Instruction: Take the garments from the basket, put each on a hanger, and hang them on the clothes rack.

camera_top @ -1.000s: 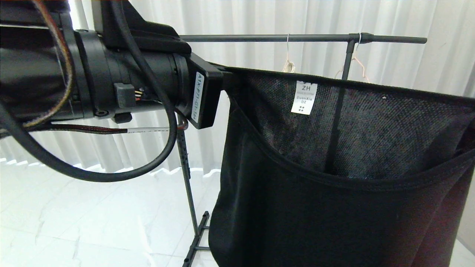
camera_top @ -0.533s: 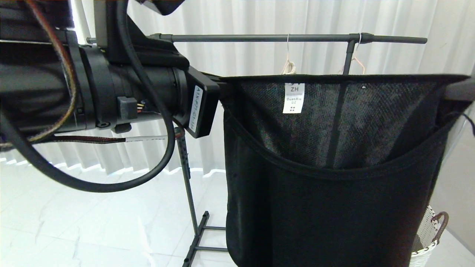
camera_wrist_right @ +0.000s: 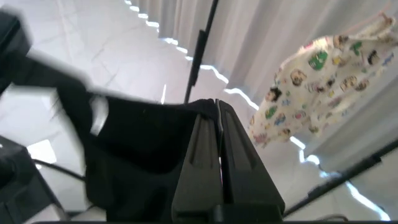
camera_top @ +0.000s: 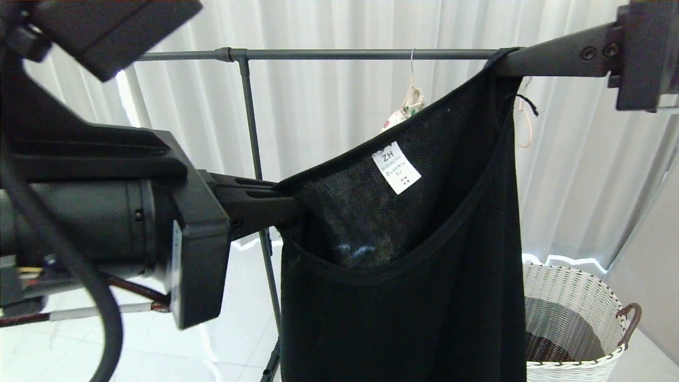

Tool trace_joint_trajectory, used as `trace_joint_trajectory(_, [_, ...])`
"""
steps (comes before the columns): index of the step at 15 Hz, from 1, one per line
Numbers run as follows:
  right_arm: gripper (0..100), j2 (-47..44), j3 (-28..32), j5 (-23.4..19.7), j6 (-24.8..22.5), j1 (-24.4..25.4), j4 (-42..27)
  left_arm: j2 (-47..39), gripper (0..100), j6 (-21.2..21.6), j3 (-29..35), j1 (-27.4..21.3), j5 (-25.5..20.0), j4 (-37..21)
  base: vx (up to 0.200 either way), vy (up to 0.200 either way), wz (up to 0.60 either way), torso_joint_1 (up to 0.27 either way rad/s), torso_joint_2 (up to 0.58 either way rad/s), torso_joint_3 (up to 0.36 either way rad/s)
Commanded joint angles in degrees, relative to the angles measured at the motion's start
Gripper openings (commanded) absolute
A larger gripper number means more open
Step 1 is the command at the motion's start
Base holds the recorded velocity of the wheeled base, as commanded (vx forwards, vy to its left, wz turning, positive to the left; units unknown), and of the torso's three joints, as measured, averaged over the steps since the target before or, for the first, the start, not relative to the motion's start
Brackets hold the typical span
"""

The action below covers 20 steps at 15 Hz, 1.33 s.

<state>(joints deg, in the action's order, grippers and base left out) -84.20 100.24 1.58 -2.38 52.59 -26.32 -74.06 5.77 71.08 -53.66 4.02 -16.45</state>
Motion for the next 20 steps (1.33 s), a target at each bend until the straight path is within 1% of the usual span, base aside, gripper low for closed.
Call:
trace_joint_trajectory(1, [0,-3.78,1.8,-0.62,0.0,-0.03,0.22,1.9,0,-3.48,0.28,-4.26,0.28,-0.34,0.0,0.0,0.0,0.0,0.0,0.0])
trace_joint_trajectory(2, [0,-4.22,2.15,-0.62,0.0,-0.03,0.22,1.64,0,-5.77,1.07,-6.45,1.07,-0.34,0.0,0.0,0.0,0.0,0.0,0.0])
trace_joint_trajectory(4, [0,-4.22,2.06,-0.62,0.0,-0.03,0.22,1.46,0,-7.44,1.6,-8.48,1.95,-0.34,0.0,0.0,0.0,0.0,0.0,0.0])
trace_joint_trajectory(7, [0,-4.13,1.89,-0.53,0.0,-0.12,0.13,1.46,0,-7.35,1.51,-8.83,2.57,-0.34,0.0,0.0,0.0,0.0,0.0,0.0])
trace_joint_trajectory(9, [0,-3.6,1.71,-0.27,0.09,-0.73,-0.14,0.49,0,-7.08,1.25,-8.74,6.61,-0.34,0.0,0.0,0.0,0.0,0.0,0.0])
trace_joint_trajectory(10, [0,-2.99,1.45,-0.18,0.09,-1.44,-0.66,-0.39,0,-6.38,1.87,-8.12,8.98,-0.34,0.0,0.0,0.0,0.0,0.0,0.0])
trace_joint_trajectory(11, [0,-1.58,0.83,-0.09,0.0,-2.4,-2.16,-1.88,0,-3.74,3.36,-6.1,11.27,-0.25,0.0,0.0,0.0,0.0,0.0,0.0])
trace_joint_trajectory(13, [0,0.88,0.57,-0.18,0.0,-3.37,-6.38,-4.6,0,0.74,7.58,-2.67,11.45,-0.17,0.0,0.0,0.0,0.0,0.0,0.0])
trace_joint_trajectory(14, [0,1.32,0.66,-0.18,0.0,-3.55,-7.25,-5.48,0,0.83,8.99,-2.24,11.45,-0.17,0.0,0.0,0.0,0.0,0.0,0.0])
trace_joint_trajectory(15, [0,2.55,0.66,-0.18,0.0,-3.72,-9.1,-8.38,0,0.91,13.47,-1.0,11.45,-0.17,0.0,0.0,0.0,0.0,0.0,0.0])
trace_joint_trajectory(16, [0,3.34,0.57,-0.18,0.09,-3.72,-9.89,-9.7,0,1.0,15.4,-0.57,11.36,-0.17,0.0,0.0,0.0,0.0,0.0,0.0])
trace_joint_trajectory(18, [0,4.22,0.57,-0.18,0.0,-3.64,-11.03,-9.97,0,1.18,14.7,-0.21,11.45,-0.25,0.0,0.0,0.0,0.0,0.0,0.0])
trace_joint_trajectory(20, [0,4.84,0.48,-0.27,0.0,-3.55,-12.09,-9.7,0,3.64,13.56,1.19,11.36,-0.17,0.0,0.0,0.0,0.0,0.0,0.0])
